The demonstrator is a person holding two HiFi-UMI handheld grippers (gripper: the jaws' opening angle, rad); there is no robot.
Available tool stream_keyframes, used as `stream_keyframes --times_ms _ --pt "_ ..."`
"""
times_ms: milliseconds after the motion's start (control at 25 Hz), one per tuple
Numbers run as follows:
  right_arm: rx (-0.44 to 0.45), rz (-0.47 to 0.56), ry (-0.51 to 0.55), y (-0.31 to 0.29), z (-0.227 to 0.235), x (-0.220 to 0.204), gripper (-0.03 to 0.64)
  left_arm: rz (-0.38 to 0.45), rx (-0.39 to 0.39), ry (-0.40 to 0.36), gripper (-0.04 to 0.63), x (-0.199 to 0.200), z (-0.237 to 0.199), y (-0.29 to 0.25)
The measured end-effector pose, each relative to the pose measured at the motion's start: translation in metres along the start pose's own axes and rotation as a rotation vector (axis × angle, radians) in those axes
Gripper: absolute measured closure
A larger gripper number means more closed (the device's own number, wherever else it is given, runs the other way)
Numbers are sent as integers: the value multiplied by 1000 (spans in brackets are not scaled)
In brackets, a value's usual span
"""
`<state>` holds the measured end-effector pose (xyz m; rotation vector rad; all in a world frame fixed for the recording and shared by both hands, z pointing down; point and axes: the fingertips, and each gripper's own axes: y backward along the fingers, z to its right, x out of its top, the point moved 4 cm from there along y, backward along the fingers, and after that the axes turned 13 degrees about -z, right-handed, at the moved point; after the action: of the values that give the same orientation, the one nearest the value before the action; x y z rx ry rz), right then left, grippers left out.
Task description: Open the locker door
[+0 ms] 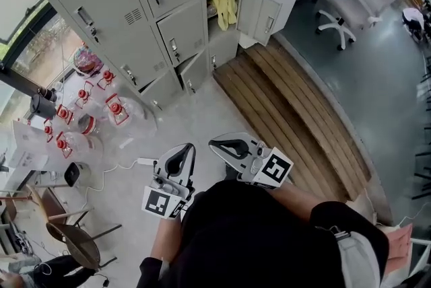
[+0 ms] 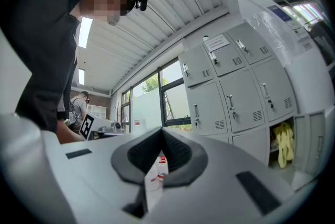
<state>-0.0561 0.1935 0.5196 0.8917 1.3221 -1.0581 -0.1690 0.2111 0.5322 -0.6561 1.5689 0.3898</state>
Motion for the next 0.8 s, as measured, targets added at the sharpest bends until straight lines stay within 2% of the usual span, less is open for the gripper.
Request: stream_keyframes --times_ms 200,520,800 --pt "28 3 -7 13 40 7 604 6 31 -12 578 17 -3 -36" --pt "91 19 -39 25 89 2 606 -24 105 -2 578 24 -9 -76" --pt "115 12 -95 26 112 -13 606 -56 115 6 578 22 -15 -98"
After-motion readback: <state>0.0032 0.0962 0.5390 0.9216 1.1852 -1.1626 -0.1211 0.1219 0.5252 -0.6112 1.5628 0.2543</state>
